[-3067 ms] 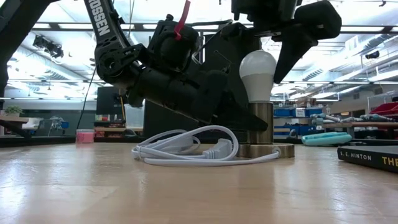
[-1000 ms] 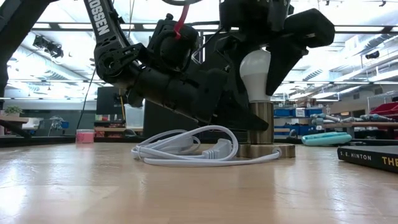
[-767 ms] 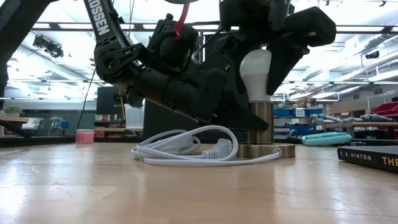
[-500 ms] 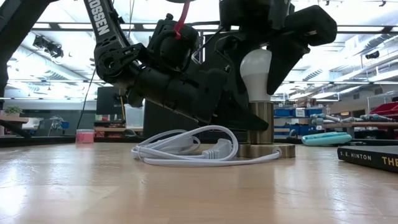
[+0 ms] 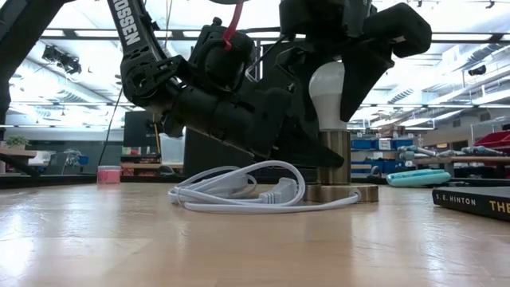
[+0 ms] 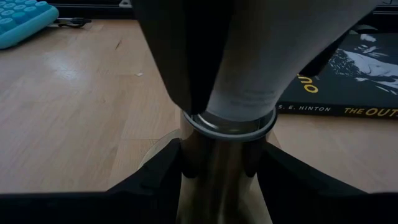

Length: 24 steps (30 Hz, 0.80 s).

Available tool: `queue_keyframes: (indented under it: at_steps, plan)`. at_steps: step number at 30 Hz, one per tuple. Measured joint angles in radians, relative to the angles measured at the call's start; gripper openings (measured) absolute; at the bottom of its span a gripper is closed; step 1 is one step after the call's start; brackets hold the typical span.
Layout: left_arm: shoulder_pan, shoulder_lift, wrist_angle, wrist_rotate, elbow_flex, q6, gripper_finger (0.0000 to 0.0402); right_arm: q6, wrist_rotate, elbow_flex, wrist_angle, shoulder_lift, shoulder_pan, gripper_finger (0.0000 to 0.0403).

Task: Screw lightbulb
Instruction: Insert the white lightbulb into the silver lamp

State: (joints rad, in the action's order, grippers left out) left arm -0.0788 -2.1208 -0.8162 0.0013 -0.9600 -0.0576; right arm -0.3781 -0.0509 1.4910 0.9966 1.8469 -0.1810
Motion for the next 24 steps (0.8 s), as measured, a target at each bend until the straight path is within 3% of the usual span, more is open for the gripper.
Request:
queue_keyframes:
  at_steps: [13, 24]
  plan:
    - [0.000, 0.000, 0.000, 0.000, 0.000, 0.000, 0.0184, 0.042, -0.004, 0.000, -0.004, 0.000, 0.000, 0.0254]
    - [0.000, 0.000, 0.000, -0.011, 0.000, -0.005, 0.0184, 0.271, -0.008, -0.001, -0.005, 0.000, 0.010, 0.0255]
